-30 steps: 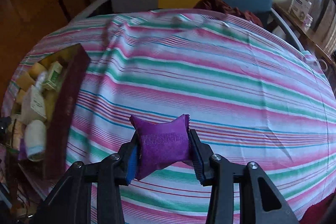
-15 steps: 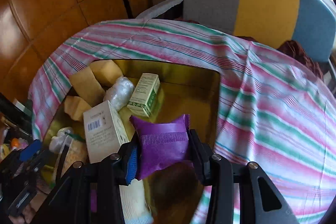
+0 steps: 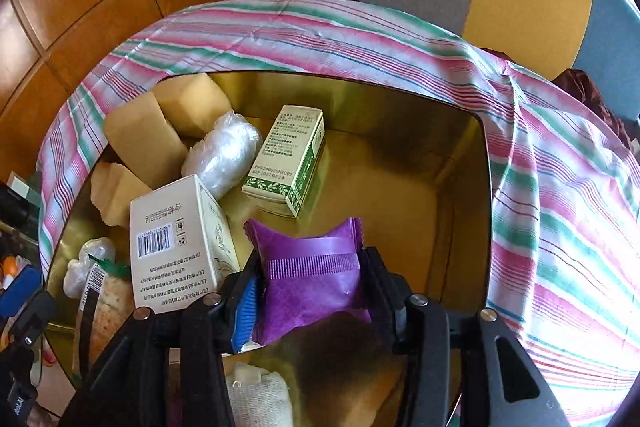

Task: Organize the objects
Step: 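Carry the purple packet over the gold tray and open the right gripper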

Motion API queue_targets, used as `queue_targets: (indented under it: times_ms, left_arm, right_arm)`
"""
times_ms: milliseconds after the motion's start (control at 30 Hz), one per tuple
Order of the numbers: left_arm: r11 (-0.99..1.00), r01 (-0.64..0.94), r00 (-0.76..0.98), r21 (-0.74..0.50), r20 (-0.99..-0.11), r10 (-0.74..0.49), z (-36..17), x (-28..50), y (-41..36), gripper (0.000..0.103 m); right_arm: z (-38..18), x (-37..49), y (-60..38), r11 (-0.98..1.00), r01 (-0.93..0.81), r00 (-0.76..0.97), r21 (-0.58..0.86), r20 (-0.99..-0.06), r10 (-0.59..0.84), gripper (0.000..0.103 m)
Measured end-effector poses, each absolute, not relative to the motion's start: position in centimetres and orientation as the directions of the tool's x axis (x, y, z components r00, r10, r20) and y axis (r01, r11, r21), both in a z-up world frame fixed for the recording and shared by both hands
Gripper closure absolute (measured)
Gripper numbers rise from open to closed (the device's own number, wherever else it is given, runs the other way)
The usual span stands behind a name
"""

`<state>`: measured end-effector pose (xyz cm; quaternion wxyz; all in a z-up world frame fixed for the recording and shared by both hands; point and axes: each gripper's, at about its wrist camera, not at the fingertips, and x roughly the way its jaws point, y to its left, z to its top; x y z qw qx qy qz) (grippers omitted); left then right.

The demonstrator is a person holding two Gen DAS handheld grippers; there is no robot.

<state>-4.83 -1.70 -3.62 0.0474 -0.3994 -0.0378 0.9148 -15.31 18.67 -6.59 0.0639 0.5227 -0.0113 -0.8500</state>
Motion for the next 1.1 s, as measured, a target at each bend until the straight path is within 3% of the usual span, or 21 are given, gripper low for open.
queue_targets:
  times_ms: [767,933,1100]
  left_arm:
    - [-0.992,-0.102,-0.689,-0.068,-0.715,0.120,-3.1,-3.3,0.6,0.057]
    - [-0.992,-0.114,-0.695,-0.062,-0.708,0.124,-2.8,-2.7,1.4,0.048]
    - [-0.991,-0.126,-0.712,-0.040,-0.693,0.118,-2.5,-2.0,2.5,0.024]
  right_arm:
    - [-3.9,-8.0,21.3,-0.995,0.018,-0.556,0.094,-0.827,-0.088,0.047]
    - [-2.0,-4.0,22.3,-0.997,-0.007,-0.594,0.074,-0.802,-0.056,0.045]
    - [-0.9,0.7,24.6,-0.993,-0.120,-0.645,0.012,-0.761,0.069,0.039]
